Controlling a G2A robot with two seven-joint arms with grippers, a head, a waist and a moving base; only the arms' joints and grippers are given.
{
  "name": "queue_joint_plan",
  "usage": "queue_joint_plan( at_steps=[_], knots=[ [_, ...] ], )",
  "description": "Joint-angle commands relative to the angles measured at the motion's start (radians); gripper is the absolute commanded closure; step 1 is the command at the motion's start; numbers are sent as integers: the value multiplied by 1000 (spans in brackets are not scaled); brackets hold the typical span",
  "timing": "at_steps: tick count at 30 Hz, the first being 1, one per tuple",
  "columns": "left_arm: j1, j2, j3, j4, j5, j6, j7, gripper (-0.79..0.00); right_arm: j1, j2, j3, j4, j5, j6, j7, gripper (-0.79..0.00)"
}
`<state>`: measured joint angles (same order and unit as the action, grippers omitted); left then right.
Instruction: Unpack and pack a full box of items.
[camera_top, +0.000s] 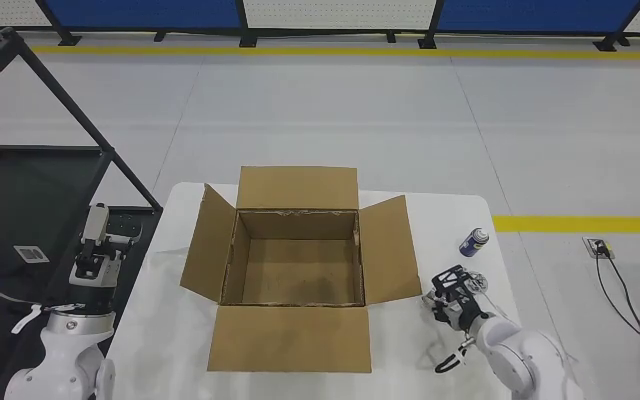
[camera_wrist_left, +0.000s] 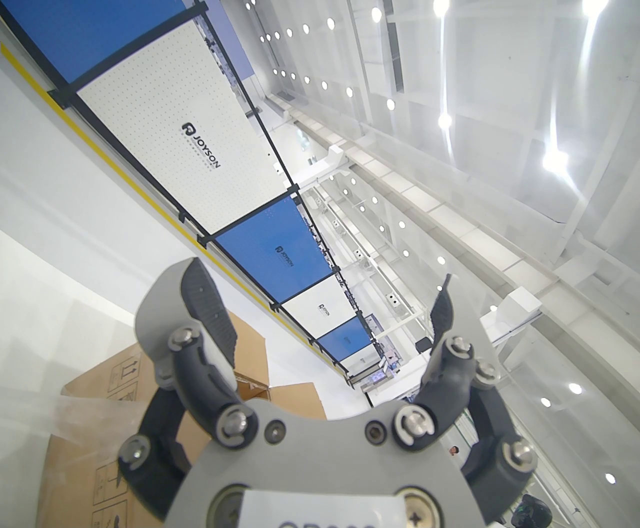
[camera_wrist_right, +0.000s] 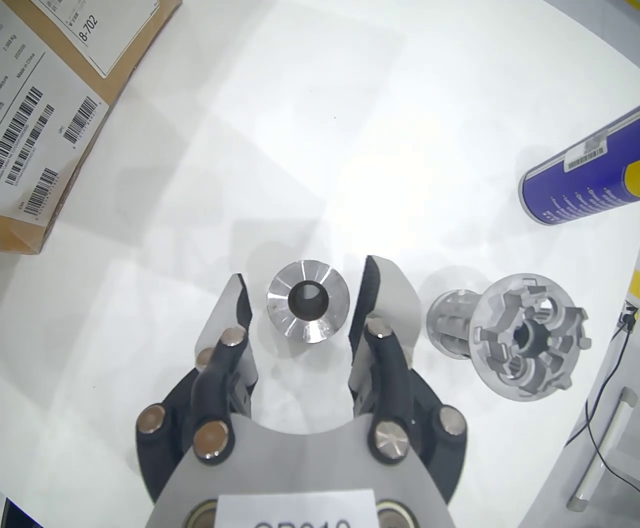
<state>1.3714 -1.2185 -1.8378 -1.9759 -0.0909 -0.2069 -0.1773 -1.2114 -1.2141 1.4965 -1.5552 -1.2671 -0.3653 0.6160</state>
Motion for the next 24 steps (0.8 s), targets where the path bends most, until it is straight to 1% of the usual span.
queue_joint_plan(
  at_steps=[1, 2, 5, 8, 16, 20, 22, 24],
  knots=[
    [0, 0, 0, 0, 0, 0, 0, -785, 2, 1, 1, 0, 2, 1, -3, -65],
    [0, 0, 0, 0, 0, 0, 0, -785, 1, 2, 4, -4, 2, 2, -6, 0],
    [0, 0, 0, 0, 0, 0, 0, -785, -14, 6, 18, -38, 10, 2, -22, 0],
    [0, 0, 0, 0, 0, 0, 0, -785, -43, 10, 50, -110, 23, 15, -26, 0],
    [0, 0, 0, 0, 0, 0, 0, -785, -106, 16, 128, -419, 102, 129, 63, 0],
    [0, 0, 0, 0, 0, 0, 0, -785, -103, 17, 127, -556, 132, 146, 93, 0],
    [0, 0, 0, 0, 0, 0, 0, -785, -99, 17, 119, -612, 164, 123, 62, 0],
    [7, -1, -12, -1, -8, 0, 16, -785, -89, 17, 96, -659, 159, 120, 57, 0]
  ],
)
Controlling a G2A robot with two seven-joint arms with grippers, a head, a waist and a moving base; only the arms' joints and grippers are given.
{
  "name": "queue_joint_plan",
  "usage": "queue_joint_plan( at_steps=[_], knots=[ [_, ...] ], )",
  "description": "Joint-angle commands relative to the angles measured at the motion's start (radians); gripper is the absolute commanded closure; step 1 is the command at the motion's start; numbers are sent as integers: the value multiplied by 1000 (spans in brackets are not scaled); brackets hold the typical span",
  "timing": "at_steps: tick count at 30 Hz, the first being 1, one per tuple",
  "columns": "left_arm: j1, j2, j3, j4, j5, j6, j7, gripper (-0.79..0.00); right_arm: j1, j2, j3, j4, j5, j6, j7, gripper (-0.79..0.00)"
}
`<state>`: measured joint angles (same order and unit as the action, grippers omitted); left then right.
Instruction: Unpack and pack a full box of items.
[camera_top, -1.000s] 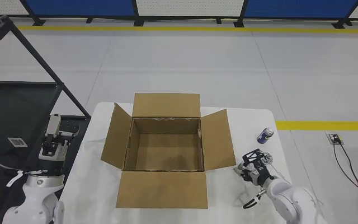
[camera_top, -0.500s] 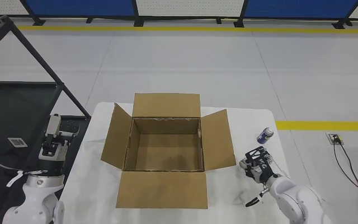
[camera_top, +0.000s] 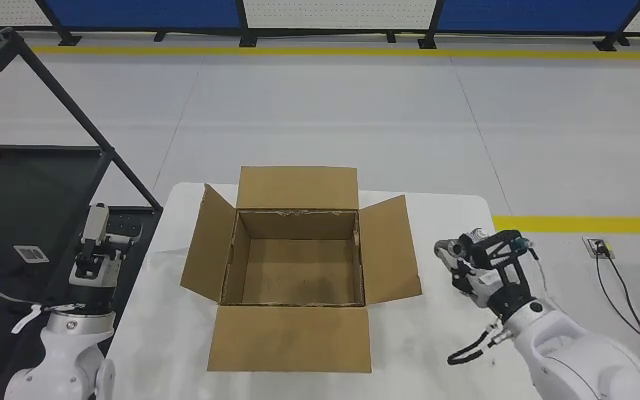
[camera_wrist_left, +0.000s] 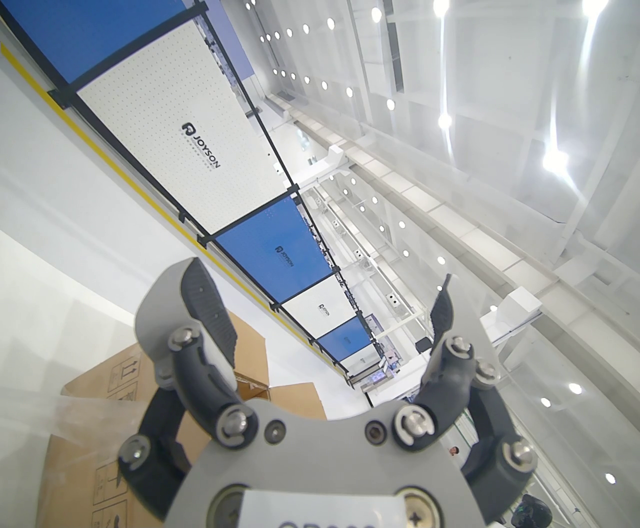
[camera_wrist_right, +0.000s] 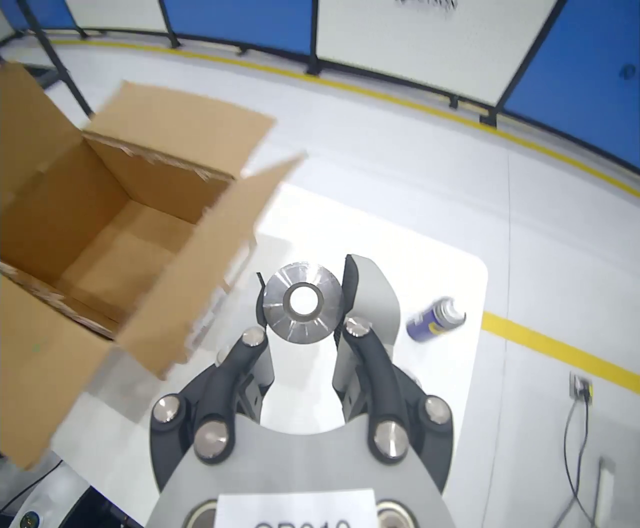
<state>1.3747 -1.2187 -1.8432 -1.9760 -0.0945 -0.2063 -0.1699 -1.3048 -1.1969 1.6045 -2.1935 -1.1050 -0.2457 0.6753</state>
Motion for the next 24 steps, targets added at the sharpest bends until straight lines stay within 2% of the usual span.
queue_joint_plan(
  at_steps=[1, 6, 11, 18, 24],
  knots=[
    [9, -1, -16, -1, -10, -4, 17, -785, 13, 0, -32, -42, -8, -2, -1, 0],
    [55, -3, -65, -8, -38, -27, 59, -785, 93, -2, -185, -97, -69, -35, 72, 0],
    [106, -6, -111, -14, -68, -53, 87, -785, 231, -18, -396, -40, -143, -11, 166, 0],
    [160, -11, -147, -23, -96, -81, 105, -785, 488, -77, -689, 188, -206, 119, 243, 0],
    [167, -12, -148, -25, -97, -84, 106, -785, 725, -159, -852, 459, -105, 228, 268, 0]
  ],
)
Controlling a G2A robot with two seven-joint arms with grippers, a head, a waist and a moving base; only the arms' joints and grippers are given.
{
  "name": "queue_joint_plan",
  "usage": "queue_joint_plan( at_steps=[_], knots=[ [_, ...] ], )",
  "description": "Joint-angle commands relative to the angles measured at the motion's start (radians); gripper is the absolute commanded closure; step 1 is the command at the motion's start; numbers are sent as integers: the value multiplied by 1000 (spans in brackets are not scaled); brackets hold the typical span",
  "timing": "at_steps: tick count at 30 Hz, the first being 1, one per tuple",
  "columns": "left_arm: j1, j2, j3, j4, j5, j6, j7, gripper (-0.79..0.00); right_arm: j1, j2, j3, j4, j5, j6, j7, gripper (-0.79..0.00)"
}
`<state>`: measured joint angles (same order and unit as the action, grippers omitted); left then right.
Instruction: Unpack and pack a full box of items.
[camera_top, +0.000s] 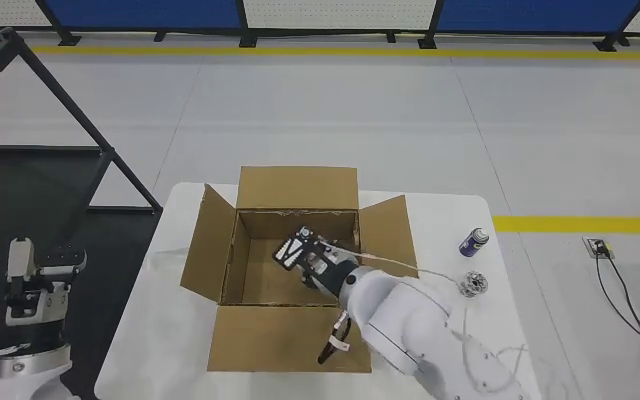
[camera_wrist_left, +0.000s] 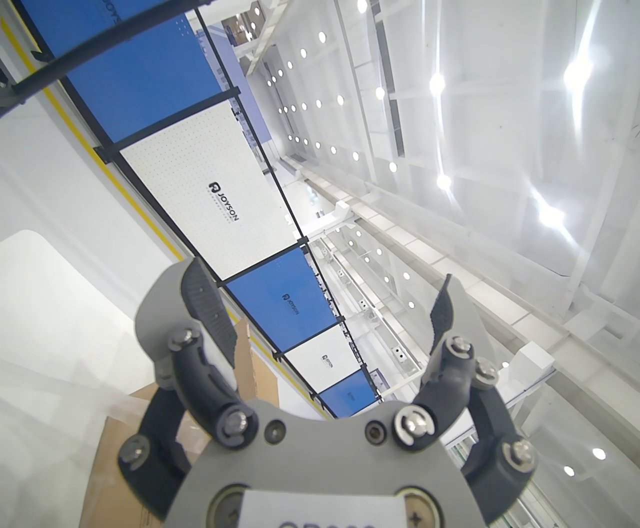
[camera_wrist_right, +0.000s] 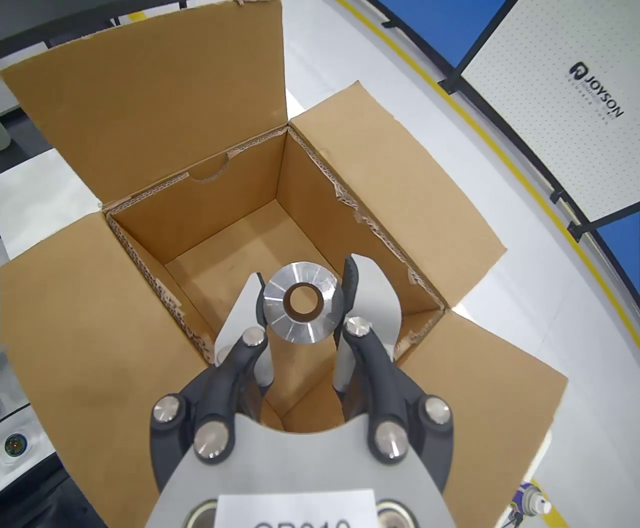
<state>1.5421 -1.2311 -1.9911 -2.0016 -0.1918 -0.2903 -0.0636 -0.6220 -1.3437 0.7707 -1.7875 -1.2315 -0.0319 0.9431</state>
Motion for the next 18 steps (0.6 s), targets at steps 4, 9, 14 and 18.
queue_joint_plan(
  at_steps=[4, 9, 14, 18],
  knots=[
    [0, 0, 0, 0, 0, 0, 0, -785, 153, -68, -97, 223, 72, 82, -40, 0],
    [0, 0, 0, 0, 0, 0, 0, -785, 189, -96, -123, 303, 136, 84, -75, 0],
    [0, 0, 0, 0, 0, 0, 0, -785, 189, -96, -123, 303, 136, 84, -75, 0],
    [0, 0, 0, 0, 0, 0, 0, -785, 189, -96, -123, 303, 136, 84, -75, 0]
  ],
)
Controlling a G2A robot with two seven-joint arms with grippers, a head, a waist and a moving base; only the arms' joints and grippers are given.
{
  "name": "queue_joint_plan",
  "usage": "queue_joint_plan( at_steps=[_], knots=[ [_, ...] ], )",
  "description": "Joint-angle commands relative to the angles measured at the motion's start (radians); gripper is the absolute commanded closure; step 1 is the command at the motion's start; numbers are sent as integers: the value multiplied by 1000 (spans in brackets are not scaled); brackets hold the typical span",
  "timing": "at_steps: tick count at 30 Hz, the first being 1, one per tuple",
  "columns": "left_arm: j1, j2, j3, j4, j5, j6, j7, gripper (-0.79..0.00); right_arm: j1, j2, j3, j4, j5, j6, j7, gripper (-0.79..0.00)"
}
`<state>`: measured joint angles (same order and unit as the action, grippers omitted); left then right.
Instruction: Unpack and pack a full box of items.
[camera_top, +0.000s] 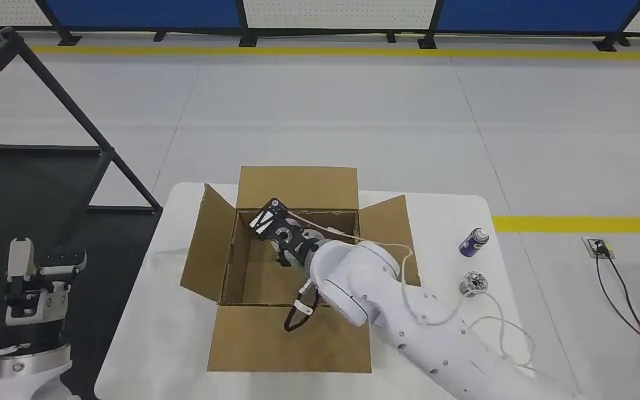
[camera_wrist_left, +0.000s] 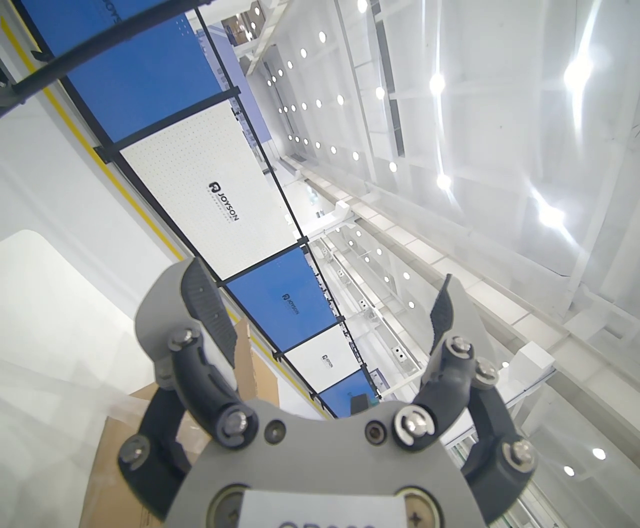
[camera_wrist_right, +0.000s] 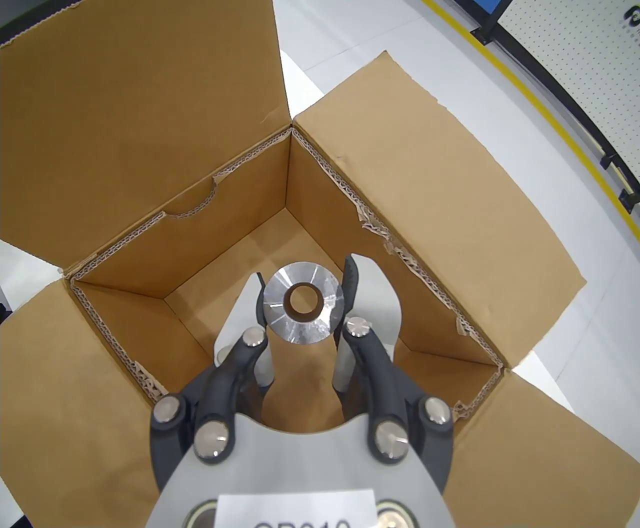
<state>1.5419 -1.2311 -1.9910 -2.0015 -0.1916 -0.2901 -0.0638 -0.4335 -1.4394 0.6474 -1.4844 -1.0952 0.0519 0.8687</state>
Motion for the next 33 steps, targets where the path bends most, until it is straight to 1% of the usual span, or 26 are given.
queue_joint_plan(
  at_steps=[1, 3, 5, 8, 11, 14, 20, 25, 27, 33],
  knots=[
    [0, 0, 0, 0, 0, 0, 0, -785, 0, 0, 0, 0, 0, 0, 0, 0],
    [0, 0, 0, 0, 0, 0, 0, -785, 0, 0, 0, 0, 0, 0, 0, 0],
    [0, 0, 0, 0, 0, 0, 0, -785, -20, -2, 12, 16, 9, 19, -27, 0],
    [0, 0, 0, 0, 0, 0, 0, -785, 4, -25, 4, 97, 63, 34, -32, 0],
    [0, 0, 0, 0, 0, 0, 0, -785, 72, -67, -36, 232, 145, -5, -34, 0],
    [0, 0, 0, 0, 0, 0, 0, -785, 141, -118, -93, 374, 206, -48, -38, 0],
    [0, 0, 0, 0, 0, 0, 0, -785, 228, -216, -184, 618, 251, -114, -82, 0],
    [0, 0, 0, 0, 0, 0, 0, -785, 255, -285, -227, 775, 262, -148, -145, 0],
    [0, 0, 0, 0, 0, 0, 0, -785, 263, -310, -233, 833, 271, -139, -165, 0],
    [0, 0, 0, 0, 0, 0, 0, -785, 277, -378, -242, 989, 305, -157, -208, 0]
  ],
)
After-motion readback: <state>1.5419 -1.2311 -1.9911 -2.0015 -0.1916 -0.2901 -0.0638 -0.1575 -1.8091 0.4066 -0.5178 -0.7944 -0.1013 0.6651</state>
